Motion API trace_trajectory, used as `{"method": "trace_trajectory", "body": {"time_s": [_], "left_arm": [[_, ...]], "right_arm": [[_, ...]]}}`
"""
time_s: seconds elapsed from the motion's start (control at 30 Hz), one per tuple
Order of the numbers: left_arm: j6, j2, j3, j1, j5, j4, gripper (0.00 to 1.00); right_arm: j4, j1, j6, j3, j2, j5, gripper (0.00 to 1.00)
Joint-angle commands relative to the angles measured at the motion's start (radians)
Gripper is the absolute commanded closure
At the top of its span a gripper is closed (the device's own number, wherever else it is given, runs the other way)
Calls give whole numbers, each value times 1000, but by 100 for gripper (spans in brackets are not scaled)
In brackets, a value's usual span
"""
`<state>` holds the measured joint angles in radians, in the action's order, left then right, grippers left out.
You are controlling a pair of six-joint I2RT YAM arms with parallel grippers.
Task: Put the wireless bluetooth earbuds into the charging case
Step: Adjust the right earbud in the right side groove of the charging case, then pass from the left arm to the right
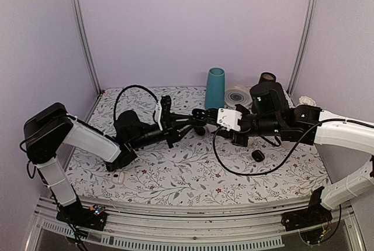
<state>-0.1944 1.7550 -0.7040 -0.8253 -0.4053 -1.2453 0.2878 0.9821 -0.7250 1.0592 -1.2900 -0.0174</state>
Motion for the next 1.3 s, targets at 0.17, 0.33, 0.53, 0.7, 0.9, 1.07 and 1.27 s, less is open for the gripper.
{"method": "trace_trajectory", "body": {"time_s": [0.17,0.33,0.53,0.7,0.9,1.07,1.27], "left_arm": [[-30,-41,0,22,-2,-40,100],[-56,-89,4,23,-21,-40,100],[-141,-115,-8,22,-66,-79,100],[-239,-112,-24,22,-101,-146,100],[-292,-111,-46,8,-122,-181,100],[-296,-114,-62,-4,-128,-173,100],[-298,-102,-91,-18,-135,-157,100]], "right_arm": [[-179,-115,325,-64,107,-150,64],[-355,-210,614,-159,155,-258,62],[-746,-236,828,-353,166,-405,52],[-990,-238,921,-391,74,-485,44],[-1204,-238,1046,-368,-52,-591,45],[-1265,-238,1081,-356,-78,-628,47],[-1275,-212,1092,-322,-93,-645,52]]}}
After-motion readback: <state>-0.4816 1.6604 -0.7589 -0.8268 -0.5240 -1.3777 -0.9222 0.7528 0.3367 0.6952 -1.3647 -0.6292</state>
